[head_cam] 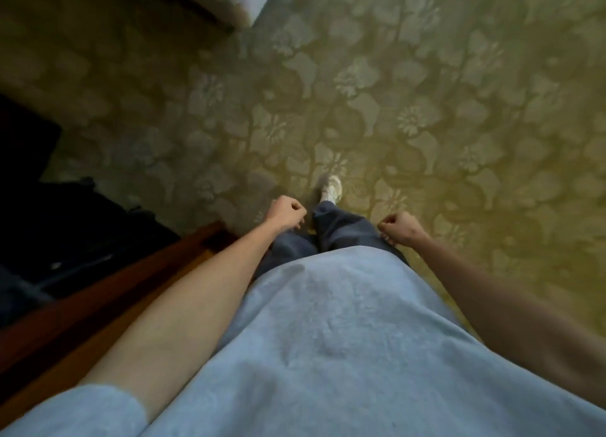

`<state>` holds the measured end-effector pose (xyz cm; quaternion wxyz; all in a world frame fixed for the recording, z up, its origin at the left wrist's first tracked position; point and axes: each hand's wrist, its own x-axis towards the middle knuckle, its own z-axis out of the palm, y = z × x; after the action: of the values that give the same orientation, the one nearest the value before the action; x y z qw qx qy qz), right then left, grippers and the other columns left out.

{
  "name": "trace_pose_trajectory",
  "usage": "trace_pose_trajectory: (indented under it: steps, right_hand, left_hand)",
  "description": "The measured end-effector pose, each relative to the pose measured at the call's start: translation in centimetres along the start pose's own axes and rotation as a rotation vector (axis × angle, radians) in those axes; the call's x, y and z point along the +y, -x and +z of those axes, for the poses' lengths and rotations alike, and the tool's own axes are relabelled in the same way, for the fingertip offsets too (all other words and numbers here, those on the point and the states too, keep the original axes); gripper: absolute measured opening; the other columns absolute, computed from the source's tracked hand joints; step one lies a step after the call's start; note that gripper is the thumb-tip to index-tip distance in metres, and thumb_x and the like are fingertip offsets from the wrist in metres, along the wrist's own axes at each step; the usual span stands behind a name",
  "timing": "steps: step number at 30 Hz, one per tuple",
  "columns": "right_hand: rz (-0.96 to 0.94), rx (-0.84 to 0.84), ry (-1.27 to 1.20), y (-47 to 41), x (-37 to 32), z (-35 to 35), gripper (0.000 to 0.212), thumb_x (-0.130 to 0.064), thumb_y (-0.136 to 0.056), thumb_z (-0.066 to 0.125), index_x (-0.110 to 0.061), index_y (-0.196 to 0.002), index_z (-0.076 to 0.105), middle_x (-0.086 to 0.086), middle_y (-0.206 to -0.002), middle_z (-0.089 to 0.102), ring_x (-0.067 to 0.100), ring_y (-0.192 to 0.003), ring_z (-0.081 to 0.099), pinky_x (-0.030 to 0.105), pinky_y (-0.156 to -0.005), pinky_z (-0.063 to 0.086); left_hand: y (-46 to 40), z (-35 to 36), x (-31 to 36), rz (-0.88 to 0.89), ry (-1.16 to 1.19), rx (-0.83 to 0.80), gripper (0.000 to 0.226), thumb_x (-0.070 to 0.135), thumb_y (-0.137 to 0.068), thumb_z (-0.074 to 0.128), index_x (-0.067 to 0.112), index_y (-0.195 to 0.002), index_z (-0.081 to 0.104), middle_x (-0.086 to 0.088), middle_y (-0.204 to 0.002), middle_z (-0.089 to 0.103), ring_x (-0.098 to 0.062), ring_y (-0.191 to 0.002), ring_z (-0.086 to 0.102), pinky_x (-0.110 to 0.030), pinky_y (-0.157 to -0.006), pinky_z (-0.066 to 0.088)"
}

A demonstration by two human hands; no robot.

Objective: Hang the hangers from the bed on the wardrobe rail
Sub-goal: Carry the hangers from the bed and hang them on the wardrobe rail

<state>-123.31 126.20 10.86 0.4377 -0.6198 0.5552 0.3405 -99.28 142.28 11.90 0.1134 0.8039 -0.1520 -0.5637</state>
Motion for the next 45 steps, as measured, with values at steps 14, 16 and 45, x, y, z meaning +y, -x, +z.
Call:
trace_pose_trajectory:
  steps: [14,16,45]
  right_hand:
    - [-0.168,0.091,-0.304,-9.6,-15.3,-17.9,0.022,-0.017,-0.094,0.058,-0.003,-0.089,0.075,0.013,-0.084,0.076,0.018,-0.066,0.067,0.034,-0.067,0.059]
    - [-0.212,0.09,-0.286,-12.0,-19.3,-21.6,0.022,-0.017,-0.092,0.057,-0.004,-0.089,0.075,0.012,-0.083,0.076,0.016,-0.062,0.067,0.033,-0.064,0.059]
    - [0.145,0.069,-0.205,-38.7,-35.2,-76.7,0.027,-0.019,-0.093,0.059,0.003,-0.088,0.075,0.011,-0.069,0.067,0.019,-0.057,0.06,0.025,-0.051,0.049]
  left_hand:
    - [-9.9,-11.7,10.4,-0.143,-0.123,0.112,0.019,0.02,-0.093,0.066,0.013,-0.082,0.08,-0.003,-0.078,0.075,-0.014,-0.072,0.062,-0.028,-0.079,0.051]
    - [-12.5,-13.6,11.9,-0.181,-0.118,0.1,0.019,0.02,-0.096,0.065,0.013,-0.086,0.079,-0.004,-0.081,0.075,-0.018,-0.078,0.066,-0.03,-0.08,0.053]
    - [-47.2,-40.8,78.4,0.078,-0.025,0.039,0.014,0.016,-0.102,0.056,0.012,-0.102,0.07,-0.002,-0.08,0.07,-0.012,-0.063,0.062,-0.02,-0.054,0.047]
